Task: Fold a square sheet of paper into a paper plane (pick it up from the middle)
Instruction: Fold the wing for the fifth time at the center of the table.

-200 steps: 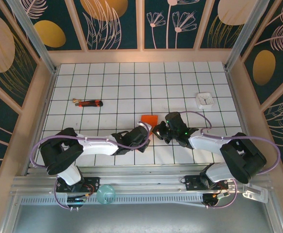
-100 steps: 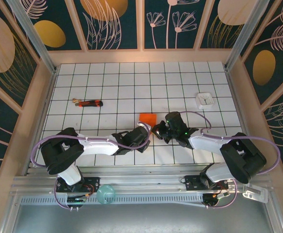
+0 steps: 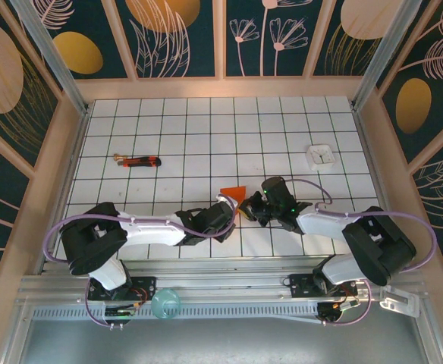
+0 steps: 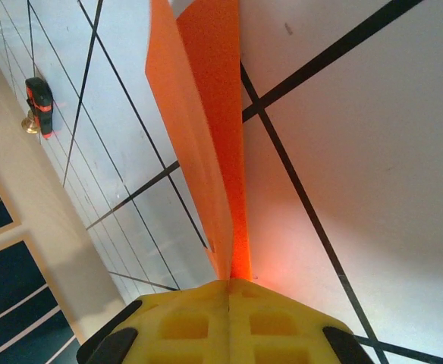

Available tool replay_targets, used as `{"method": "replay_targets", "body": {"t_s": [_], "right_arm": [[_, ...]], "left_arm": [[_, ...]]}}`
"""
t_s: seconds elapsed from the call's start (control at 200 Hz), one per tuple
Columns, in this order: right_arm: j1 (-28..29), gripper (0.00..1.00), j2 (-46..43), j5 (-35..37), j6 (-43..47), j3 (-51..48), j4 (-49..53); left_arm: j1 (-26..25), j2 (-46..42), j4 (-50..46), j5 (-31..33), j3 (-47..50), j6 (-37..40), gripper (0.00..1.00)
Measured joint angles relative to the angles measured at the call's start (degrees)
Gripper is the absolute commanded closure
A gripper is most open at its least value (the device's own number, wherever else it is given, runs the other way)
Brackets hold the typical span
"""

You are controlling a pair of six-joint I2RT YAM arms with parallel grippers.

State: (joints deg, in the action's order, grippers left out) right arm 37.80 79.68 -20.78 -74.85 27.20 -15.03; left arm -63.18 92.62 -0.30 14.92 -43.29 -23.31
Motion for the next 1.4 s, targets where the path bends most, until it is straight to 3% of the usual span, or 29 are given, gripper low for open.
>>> {"method": "replay_targets", "body": {"t_s": [1.071, 1.401], "right_arm": [[0.00, 1.00, 1.16, -1.86, -0.96, 0.00, -1.97], [-0.22, 0.84, 1.14, -1.84, -0.55, 0.02, -1.81]], "left_arm": [[-0.17, 0.66, -0.59, 2.29, -1.84, 1.70, 0.91], [-0.22, 0.33, 0.26, 1.77, -0.52, 1.53, 1.00]]}}
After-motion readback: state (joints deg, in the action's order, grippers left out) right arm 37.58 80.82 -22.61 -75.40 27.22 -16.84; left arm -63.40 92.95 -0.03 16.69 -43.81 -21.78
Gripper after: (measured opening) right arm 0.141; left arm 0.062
